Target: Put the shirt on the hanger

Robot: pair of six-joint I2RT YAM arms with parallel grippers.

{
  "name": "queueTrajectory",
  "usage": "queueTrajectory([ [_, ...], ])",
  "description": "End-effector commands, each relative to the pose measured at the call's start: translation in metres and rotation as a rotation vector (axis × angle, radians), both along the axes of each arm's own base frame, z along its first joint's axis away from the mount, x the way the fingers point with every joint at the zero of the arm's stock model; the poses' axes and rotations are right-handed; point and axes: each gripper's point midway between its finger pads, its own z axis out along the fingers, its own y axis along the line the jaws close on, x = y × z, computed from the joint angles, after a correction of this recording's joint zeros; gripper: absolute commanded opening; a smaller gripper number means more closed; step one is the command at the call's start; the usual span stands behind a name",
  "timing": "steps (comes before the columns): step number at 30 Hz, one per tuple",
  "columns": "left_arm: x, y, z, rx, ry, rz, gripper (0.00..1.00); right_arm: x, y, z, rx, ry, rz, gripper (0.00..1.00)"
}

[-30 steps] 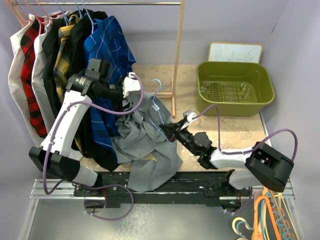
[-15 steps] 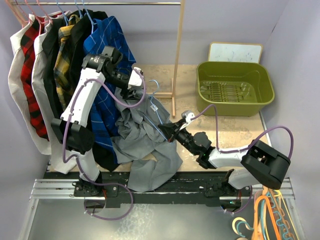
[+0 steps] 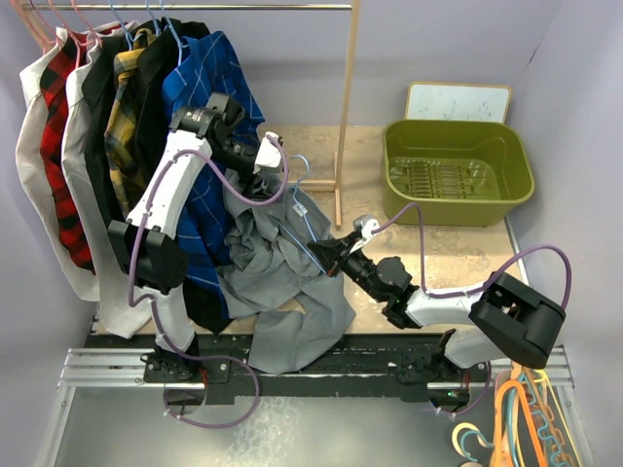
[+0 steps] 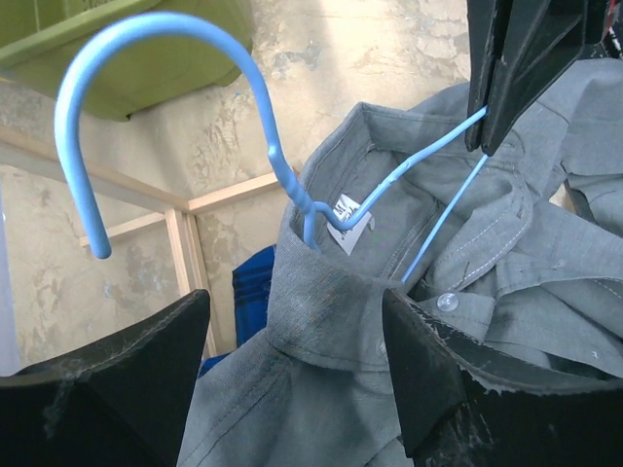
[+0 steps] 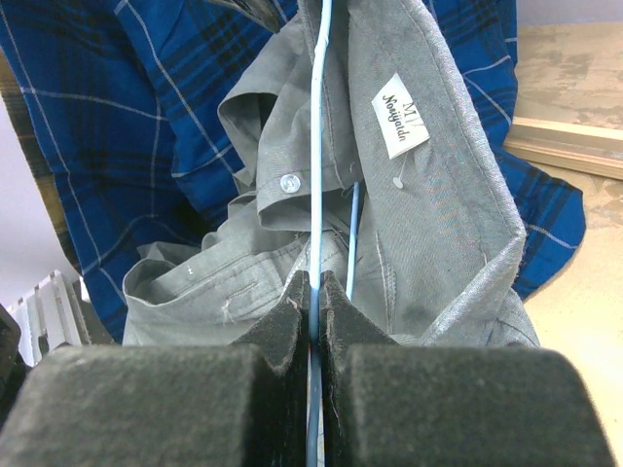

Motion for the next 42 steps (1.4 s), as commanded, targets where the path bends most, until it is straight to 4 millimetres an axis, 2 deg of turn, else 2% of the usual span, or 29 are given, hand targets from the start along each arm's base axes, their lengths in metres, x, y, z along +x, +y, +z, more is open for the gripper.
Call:
queueTrajectory([
  [1, 0.005, -0.004, -0.007, -0.008, -0.014, -0.021, 0.70, -0.002, 0.002, 0.045, 0.093, -0.114, 0.017, 0.00],
  [6, 0.008, -0.005, -0.014, -0.005, 0.004, -0.023, 0.57, -0.001, 0.001, 0.049, 0.098, -0.124, 0.013, 0.00],
  [10, 0.006, -0.006, -0.022, 0.001, 0.027, -0.033, 0.32, -0.001, 0.000, 0.055, 0.107, -0.134, 0.003, 0.00],
  [13, 0.004, -0.006, -0.025, 0.001, 0.044, -0.036, 0.26, 0.000, -0.004, 0.059, 0.114, -0.139, -0.011, 0.00],
  [14, 0.003, -0.007, -0.025, 0.001, 0.046, -0.039, 0.04, 0.000, -0.006, 0.062, 0.120, -0.142, -0.016, 0.00],
  [15, 0.002, -0.008, -0.024, 0.004, 0.042, -0.041, 0.00, -0.001, -0.007, 0.066, 0.128, -0.147, -0.020, 0.00],
  [16, -0.001, -0.008, -0.022, 0.007, 0.042, -0.046, 0.00, -0.001, -0.010, 0.071, 0.138, -0.153, -0.024, 0.00],
  [18, -0.014, -0.012, -0.006, -0.012, 0.014, -0.088, 0.00, -0.004, -0.014, 0.083, 0.160, -0.167, -0.027, 0.00],
  [22, -0.028, -0.031, 0.042, -0.087, -0.068, -0.054, 0.00, -0.016, -0.026, 0.119, 0.226, -0.207, -0.015, 0.00],
  [24, -0.034, -0.039, 0.069, -0.118, -0.097, 0.020, 0.00, -0.026, -0.027, 0.133, 0.235, -0.206, 0.027, 0.08],
  [25, -0.037, -0.043, 0.077, -0.117, -0.093, 0.026, 0.00, -0.028, -0.027, 0.137, 0.232, -0.205, 0.035, 0.11],
  [26, -0.041, -0.046, 0.084, -0.115, -0.069, 0.039, 0.00, -0.031, -0.030, 0.143, 0.237, -0.209, 0.037, 0.18],
  [27, -0.044, -0.047, 0.092, -0.127, -0.062, 0.057, 0.00, -0.034, -0.037, 0.152, 0.252, -0.215, 0.032, 0.29],
  [28, -0.046, -0.047, 0.099, -0.142, -0.058, 0.071, 0.00, -0.036, -0.041, 0.157, 0.256, -0.216, 0.025, 0.45],
  [30, -0.048, -0.045, 0.110, -0.155, -0.050, 0.096, 0.00, -0.039, -0.054, 0.164, 0.261, -0.210, -0.004, 0.69],
  [32, -0.051, -0.043, 0.117, -0.160, -0.044, 0.111, 0.00, -0.039, -0.074, 0.173, 0.279, -0.200, -0.068, 0.98],
  [36, -0.041, -0.039, 0.132, -0.191, -0.027, 0.194, 0.00, -0.045, -0.116, 0.174, 0.338, -0.126, -0.181, 1.00],
  [39, -0.027, -0.035, 0.147, -0.204, -0.040, 0.303, 0.00, -0.052, -0.136, 0.160, 0.345, -0.070, -0.215, 1.00],
  [42, -0.009, -0.025, 0.165, -0.222, -0.072, 0.448, 0.00, -0.063, -0.138, 0.148, 0.320, -0.031, -0.171, 1.00],
])
